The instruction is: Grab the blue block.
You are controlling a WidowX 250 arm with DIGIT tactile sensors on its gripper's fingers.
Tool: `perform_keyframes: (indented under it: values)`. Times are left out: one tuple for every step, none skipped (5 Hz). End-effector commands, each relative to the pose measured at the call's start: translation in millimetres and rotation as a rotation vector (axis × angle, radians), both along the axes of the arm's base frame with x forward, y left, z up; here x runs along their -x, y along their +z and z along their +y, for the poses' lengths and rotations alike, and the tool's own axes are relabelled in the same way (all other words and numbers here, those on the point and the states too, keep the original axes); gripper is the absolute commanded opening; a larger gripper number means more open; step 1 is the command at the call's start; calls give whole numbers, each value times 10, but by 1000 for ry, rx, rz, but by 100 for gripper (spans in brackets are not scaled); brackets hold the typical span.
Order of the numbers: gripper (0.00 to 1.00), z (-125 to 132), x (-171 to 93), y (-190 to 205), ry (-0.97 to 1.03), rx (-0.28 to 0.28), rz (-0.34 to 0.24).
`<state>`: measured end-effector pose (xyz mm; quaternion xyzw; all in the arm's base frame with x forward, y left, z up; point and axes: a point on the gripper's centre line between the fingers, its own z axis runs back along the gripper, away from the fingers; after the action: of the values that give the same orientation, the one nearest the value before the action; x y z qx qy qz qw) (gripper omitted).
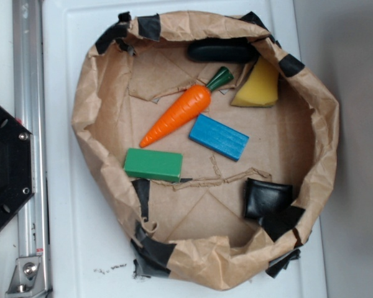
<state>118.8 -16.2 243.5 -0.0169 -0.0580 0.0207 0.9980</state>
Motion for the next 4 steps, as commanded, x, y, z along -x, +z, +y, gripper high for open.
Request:
perform_keyframes:
  values:
    - [100,0,0,0,0,0,0]
    - [100,-71,-500,-495,-29,-156,67]
    - [100,-93,-990,-930,-122,-256,67]
    - [100,42,-1456,-1398,-254,-258,117]
